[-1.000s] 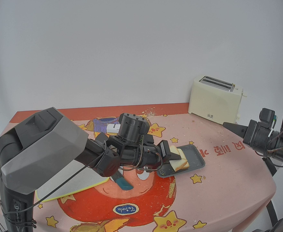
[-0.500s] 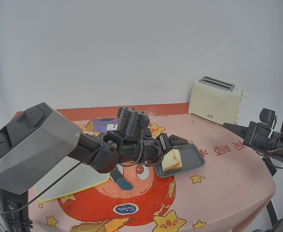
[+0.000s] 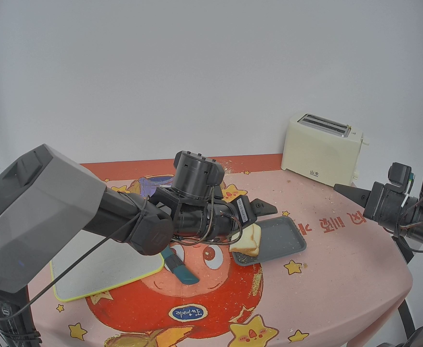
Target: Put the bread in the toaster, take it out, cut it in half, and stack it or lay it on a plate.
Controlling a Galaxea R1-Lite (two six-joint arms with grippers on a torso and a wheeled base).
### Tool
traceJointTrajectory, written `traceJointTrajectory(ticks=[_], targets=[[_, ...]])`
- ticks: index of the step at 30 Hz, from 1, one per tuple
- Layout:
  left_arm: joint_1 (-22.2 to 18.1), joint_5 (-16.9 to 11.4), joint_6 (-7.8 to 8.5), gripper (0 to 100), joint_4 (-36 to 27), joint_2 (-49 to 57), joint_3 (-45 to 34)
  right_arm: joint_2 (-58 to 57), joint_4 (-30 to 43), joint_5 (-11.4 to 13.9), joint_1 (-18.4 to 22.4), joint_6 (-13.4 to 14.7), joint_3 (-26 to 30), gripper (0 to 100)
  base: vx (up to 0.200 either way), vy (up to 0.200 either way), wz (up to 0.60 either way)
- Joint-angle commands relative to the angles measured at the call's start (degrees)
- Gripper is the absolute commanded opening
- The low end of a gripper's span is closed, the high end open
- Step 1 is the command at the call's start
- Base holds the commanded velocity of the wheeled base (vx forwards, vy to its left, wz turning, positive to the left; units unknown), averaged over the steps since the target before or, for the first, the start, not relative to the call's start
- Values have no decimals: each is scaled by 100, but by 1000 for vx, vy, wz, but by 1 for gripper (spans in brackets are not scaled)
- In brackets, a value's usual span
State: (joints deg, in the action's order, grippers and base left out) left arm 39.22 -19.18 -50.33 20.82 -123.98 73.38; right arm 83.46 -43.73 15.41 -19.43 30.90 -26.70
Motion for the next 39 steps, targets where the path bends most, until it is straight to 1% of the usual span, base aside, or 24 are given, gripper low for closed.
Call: traceJointTrajectory(ticks=[1,2,3,4,6,7,9,11,21,24,26,27,28,30,31,34,37,39], targets=[[227,63,173,100,36,172,28,13,-4,6,1,3,-2,0,0,0,0],[227,63,173,100,36,172,28,13,-4,6,1,3,-2,0,0,0,0],[262,81,208,100,36,181,37,4,-4,6,1,3,-2,0,0,0,0],[341,107,208,100,27,181,54,-5,-4,6,1,3,-2,0,0,0,0],[359,125,208,100,18,181,89,-5,-4,6,10,3,-2,0,0,0,0],[359,177,208,100,18,163,98,-5,-4,6,10,3,-2,0,0,0,0],[359,415,243,100,27,128,142,-5,-4,6,18,3,-2,0,0,0,0],[341,573,261,100,18,93,186,4,-4,6,18,3,-2,0,0,0,0],[121,608,261,100,18,58,160,4,-4,6,18,3,-2,0,0,0,0],[104,670,261,100,10,146,160,4,-4,6,18,3,-2,0,0,0,0],[25,801,270,100,-61,243,151,4,-4,6,18,3,-2,0,0,0,0],[25,880,305,100,-113,287,142,4,-4,6,18,-5,-2,0,0,0,0],[25,951,384,100,-140,304,133,4,-4,6,27,-5,-2,0,0,0,0],[33,1171,604,100,-157,374,45,13,-4,6,27,-5,-2,0,0,0,0],[33,1232,639,100,-149,462,-51,13,-4,6,27,-5,-2,0,0,0,0],[33,1214,630,100,-140,875,-385,22,-4,-3,36,-5,7,0,0,0,0],[33,1214,648,100,-96,1473,-930,39,5,-3,45,-23,15,0,0,0,0],[33,1214,648,100,-96,1473,-930,39,5,-3,45,-23,15,0,0,0,0]])
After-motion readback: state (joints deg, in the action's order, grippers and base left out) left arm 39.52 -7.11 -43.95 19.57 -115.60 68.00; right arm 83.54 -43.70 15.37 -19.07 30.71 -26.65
